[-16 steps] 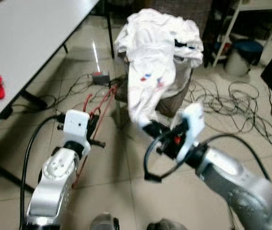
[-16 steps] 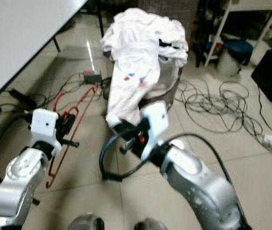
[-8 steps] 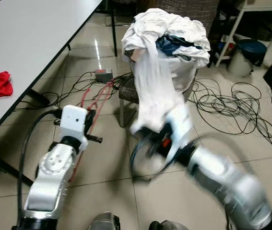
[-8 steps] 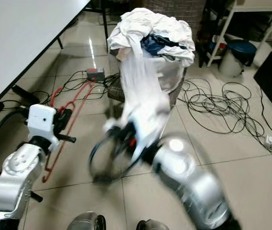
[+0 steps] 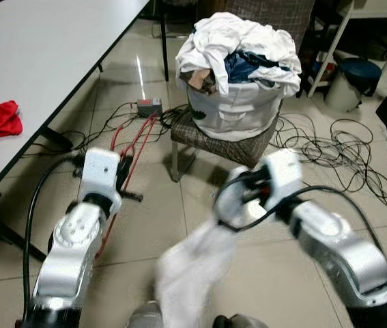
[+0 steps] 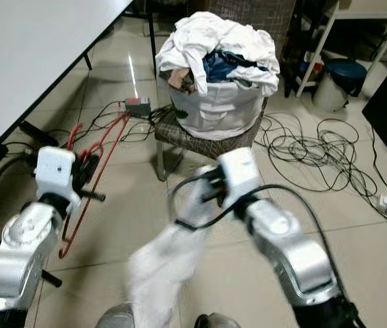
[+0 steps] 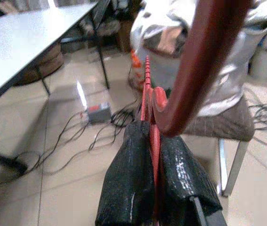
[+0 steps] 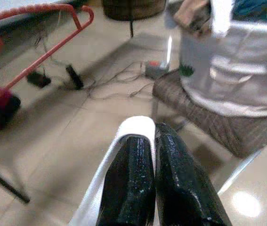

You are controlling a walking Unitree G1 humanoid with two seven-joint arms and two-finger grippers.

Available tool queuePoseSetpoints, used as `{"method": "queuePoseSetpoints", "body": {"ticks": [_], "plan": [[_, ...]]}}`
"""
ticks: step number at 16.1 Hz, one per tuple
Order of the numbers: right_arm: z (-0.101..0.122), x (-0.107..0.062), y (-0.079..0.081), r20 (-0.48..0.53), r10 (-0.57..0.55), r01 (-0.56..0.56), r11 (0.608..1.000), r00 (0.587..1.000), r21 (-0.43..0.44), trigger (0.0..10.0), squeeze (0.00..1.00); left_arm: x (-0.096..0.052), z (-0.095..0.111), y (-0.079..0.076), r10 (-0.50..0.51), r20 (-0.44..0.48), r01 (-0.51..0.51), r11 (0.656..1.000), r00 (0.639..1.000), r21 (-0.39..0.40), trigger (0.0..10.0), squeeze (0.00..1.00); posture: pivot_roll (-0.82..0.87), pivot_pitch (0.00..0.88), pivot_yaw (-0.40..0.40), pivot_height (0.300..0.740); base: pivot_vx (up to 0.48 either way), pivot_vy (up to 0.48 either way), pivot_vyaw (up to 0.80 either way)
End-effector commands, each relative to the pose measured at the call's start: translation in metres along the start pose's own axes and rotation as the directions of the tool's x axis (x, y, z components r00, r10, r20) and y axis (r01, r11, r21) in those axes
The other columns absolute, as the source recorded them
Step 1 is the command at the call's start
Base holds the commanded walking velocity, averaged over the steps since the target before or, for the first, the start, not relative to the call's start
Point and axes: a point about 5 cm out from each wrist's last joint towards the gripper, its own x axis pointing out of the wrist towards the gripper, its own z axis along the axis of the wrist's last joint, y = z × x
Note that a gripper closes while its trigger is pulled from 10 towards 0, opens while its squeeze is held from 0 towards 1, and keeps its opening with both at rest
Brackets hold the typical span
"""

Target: Hang hanger

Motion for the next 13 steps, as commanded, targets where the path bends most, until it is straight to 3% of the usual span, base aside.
{"method": "queuePoseSetpoints", "body": {"ticks": [1, 3, 4, 7, 8, 10, 11, 13], "plan": [[0.02, -0.002, -0.009, 0.093, 0.047, -0.047, 0.999, 0.995, -0.003, 10.0, 0.0, 0.003, 0.009, -0.004, -0.073, 0.038, 0.073, 0.997, 0.997, 0.017, 10.0, 0.0, -0.07, 0.048, 0.022, 0.74, 0.0, 0.0, 0.0], [0.028, -0.006, -0.023, 0.087, 0.094, -0.092, 0.996, 0.992, -0.021, 10.0, 0.0, 0.003, 0.018, -0.003, -0.167, 0.06, 0.165, 0.986, 0.984, 0.035, 10.0, 0.0, -0.08, 0.054, 0.014, 0.74, 0.0, 0.0, 0.0], [0.038, -0.011, -0.041, 0.095, 0.076, -0.076, 0.997, 0.993, -0.003, 10.0, 0.0, -0.002, 0.027, -0.003, -0.276, 0.083, 0.276, 0.961, 0.958, 0.01, 10.0, 0.0, -0.09, 0.059, 0.007, 0.74, 0.0, 0.0, 0.0], [0.058, -0.015, -0.068, 0.122, 0.026, -0.03, 0.999, 0.992, 0.034, 10.0, 0.0, -0.015, 0.04, -0.009, -0.472, 0.094, 0.473, 0.881, 0.877, 0.019, 10.0, 0.0, -0.09, 0.066, -0.007, 0.74, 0.0, 0.0, 0.0], [0.072, -0.019, -0.082, 0.146, 0.002, -0.013, 0.997, 0.989, 0.076, 10.0, 0.0, -0.019, 0.042, -0.008, -0.517, 0.08, 0.518, 0.855, 0.852, 0.009, 10.0, 0.0, -0.09, 0.069, -0.011, 0.74, 0.0, 0.0, 0.0], [0.082, -0.024, -0.094, 0.177, -0.009, -0.015, 0.991, 0.984, 0.133, 10.0, 0.0, -0.021, 0.044, -0.008, -0.545, 0.086, 0.548, 0.836, 0.834, -0.022, 10.0, 0.0, -0.1, 0.074, -0.013, 0.74, 0.0, 0.0, 0.0], [0.089, -0.03, -0.103, 0.187, 0.039, -0.069, 0.986, 0.982, 0.155, 10.0, 0.0, -0.027, 0.047, -0.016, -0.615, 0.08, 0.619, 0.785, 0.784, -0.033, 10.0, 0.0, -0.1, 0.08, -0.013, 0.74, 0.0, 0.0, 0.0], [0.095, -0.035, -0.111, 0.167, 0.072, -0.092, 0.989, 0.983, 0.114, 10.0, 0.0, -0.029, 0.046, -0.023, -0.642, 0.07, 0.645, 0.763, 0.763, -0.033, 10.0, 0.0, -0.11, 0.086, -0.014, 0.74, 0.0, 0.0, 0.0]]}}
